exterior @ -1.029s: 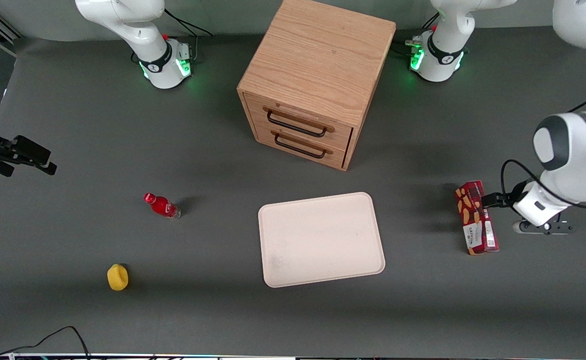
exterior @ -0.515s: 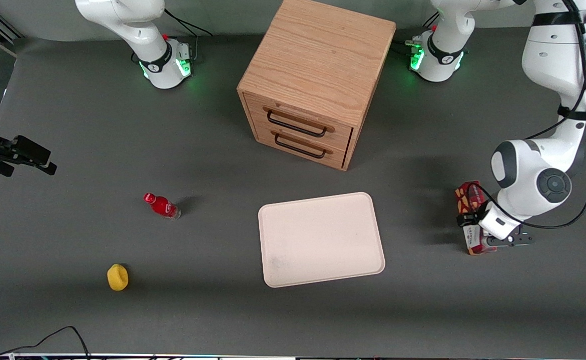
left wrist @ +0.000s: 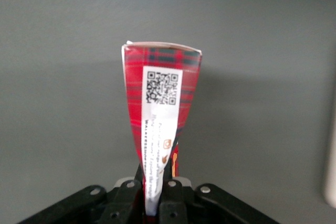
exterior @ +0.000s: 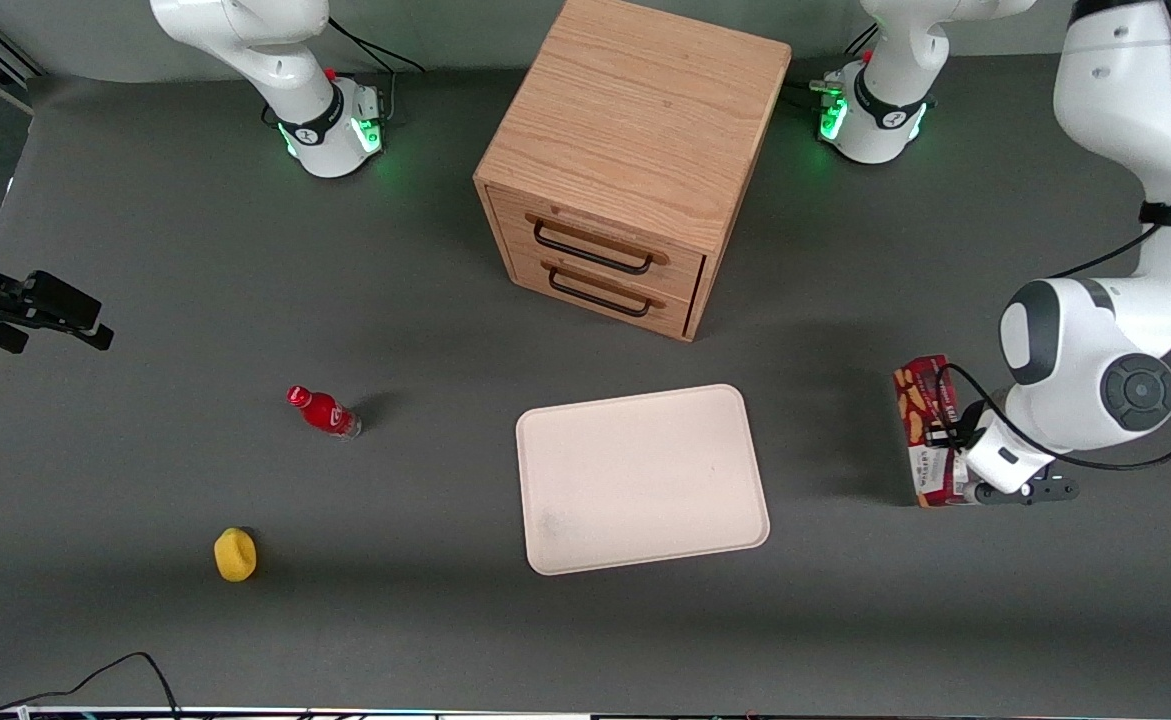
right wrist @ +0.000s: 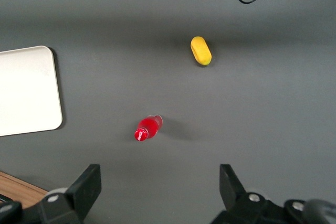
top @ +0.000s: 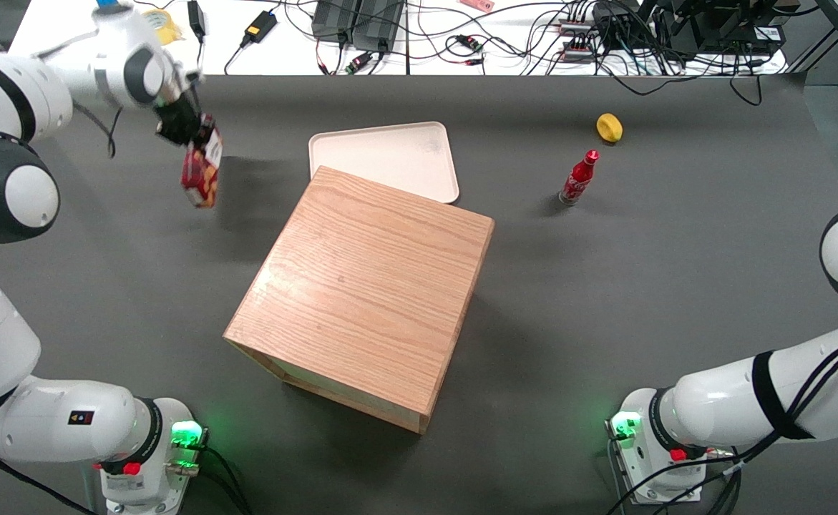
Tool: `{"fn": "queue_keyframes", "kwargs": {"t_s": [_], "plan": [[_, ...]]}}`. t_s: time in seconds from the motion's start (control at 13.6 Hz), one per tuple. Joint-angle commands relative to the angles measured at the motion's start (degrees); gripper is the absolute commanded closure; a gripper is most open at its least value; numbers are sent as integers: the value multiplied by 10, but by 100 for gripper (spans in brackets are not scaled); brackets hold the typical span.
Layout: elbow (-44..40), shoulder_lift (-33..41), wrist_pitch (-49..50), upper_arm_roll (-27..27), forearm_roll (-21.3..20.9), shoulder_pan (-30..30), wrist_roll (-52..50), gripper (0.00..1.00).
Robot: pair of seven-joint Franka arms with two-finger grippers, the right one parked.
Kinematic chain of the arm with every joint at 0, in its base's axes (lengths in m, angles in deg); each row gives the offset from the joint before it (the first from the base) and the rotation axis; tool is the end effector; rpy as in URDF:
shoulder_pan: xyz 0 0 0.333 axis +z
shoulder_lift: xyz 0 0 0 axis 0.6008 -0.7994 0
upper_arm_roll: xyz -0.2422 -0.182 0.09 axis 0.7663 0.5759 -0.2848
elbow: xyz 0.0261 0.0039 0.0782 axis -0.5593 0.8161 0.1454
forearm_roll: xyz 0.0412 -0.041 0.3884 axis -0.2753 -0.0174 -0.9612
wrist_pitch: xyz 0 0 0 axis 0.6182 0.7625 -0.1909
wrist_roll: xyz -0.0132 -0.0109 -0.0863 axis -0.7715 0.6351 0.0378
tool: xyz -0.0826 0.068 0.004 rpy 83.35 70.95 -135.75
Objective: Place red cookie box on tray
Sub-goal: 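Close the left gripper around the red cookie box and lift it, then carry the held cookie box over the white tray's corner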
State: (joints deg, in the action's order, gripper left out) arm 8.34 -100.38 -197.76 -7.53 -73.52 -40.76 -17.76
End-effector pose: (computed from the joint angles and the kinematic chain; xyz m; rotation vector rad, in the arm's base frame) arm 0.6613 -0.0587 0.3282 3.1049 0.1614 -0.1423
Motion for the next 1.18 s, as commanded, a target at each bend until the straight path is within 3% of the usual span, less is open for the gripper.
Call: {"fn": "queue_keyframes", "kwargs": {"t_s": [0.0,0.22,0.51,0.81,1.03,1.1], "plan": [[-121,-29,75,-1,2,-85,-135,100],[-136,-69,60,-1,3,-154,-239,100],[-152,-142,-57,-2,-8,-216,-301,100],[-151,-153,-61,-1,-52,-221,-290,100],[-150,-160,-62,-2,-56,-220,-291,100],[-149,-163,-67,-1,-55,-220,-299,45]]}}
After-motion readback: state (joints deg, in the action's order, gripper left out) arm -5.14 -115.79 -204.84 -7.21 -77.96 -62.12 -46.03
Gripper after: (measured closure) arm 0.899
